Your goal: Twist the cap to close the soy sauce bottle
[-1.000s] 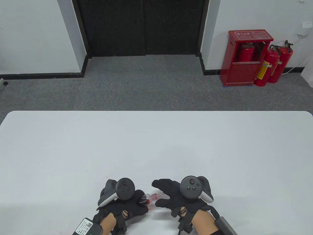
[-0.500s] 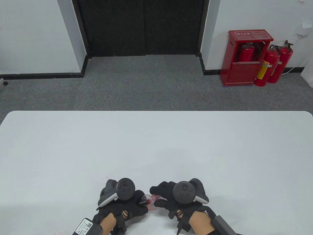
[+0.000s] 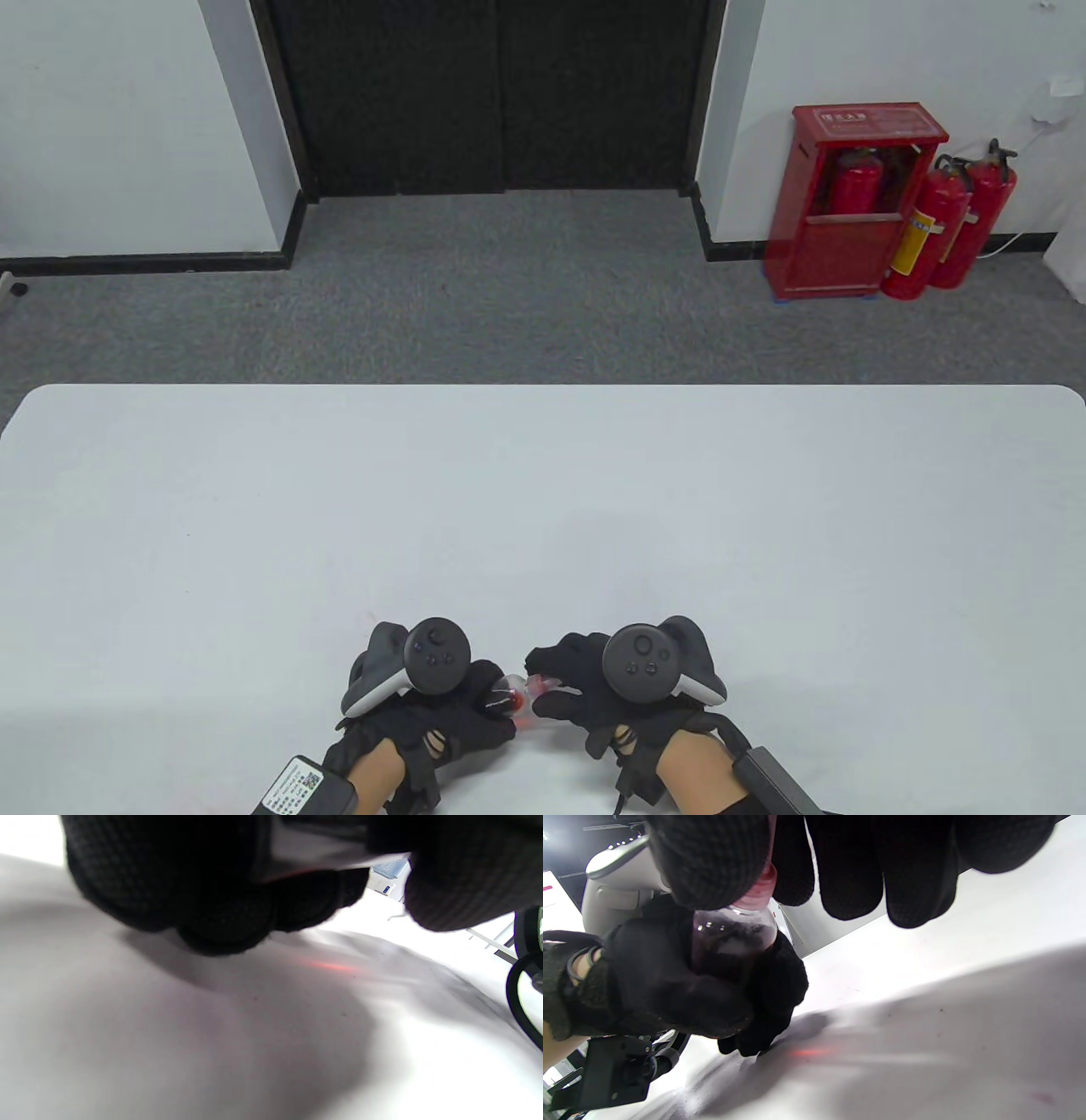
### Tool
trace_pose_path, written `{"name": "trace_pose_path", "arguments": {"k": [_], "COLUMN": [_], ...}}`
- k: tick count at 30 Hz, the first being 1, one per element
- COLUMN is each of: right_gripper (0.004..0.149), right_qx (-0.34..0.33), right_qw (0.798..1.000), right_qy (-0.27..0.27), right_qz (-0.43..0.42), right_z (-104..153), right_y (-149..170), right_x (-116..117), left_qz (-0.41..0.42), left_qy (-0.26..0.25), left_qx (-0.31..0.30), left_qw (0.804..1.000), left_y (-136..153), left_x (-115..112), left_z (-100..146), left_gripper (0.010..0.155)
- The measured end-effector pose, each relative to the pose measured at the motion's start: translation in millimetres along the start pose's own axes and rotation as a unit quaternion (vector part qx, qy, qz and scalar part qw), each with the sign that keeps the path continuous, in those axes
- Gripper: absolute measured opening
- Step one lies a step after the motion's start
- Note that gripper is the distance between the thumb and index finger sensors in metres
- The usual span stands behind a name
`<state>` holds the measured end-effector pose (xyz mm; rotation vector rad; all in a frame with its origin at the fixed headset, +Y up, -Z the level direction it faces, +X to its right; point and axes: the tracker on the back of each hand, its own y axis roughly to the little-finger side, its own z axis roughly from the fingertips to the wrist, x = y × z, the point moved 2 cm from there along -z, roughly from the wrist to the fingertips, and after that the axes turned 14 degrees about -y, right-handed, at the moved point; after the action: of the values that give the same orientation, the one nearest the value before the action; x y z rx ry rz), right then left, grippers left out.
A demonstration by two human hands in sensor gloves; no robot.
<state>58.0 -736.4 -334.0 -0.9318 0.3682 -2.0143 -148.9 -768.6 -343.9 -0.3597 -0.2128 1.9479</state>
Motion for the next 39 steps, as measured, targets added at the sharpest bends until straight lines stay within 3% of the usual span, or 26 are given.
{"name": "trace_pose_path", "arguments": {"k": [15,18,30,39], "right_gripper": [0.061,0.074,0.060,0.059], "right_qx": [0.009,-0.023,-0.034,-0.032], "right_qw": [1.000,1.000,0.999,0.999], "right_qy": [-0.011,0.010,-0.006,-0.009], "right_qz": [-0.004,-0.007,0.031,0.019], "right_z": [-0.4,3.3,0.9,0.6], "right_y": [1.8,-1.8,-7.4,-4.9], "right_x": [0.2,-5.2,-1.1,-0.1], "left_qz": [-0.007,-0.001,0.001,0.001], "left_qy": [0.001,0.003,0.003,0.002], "left_qx": [-0.004,-0.001,-0.004,-0.005], "left_qw": [1.000,1.000,1.000,1.000], "left_y": [-1.8,-1.1,-1.5,-1.8], "left_x": [-0.9,-1.3,-1.3,-1.1], "left_z": [0.0,-0.2,0.3,0.5], "left_gripper": [0.058,0.058,0.059,0.059]}}
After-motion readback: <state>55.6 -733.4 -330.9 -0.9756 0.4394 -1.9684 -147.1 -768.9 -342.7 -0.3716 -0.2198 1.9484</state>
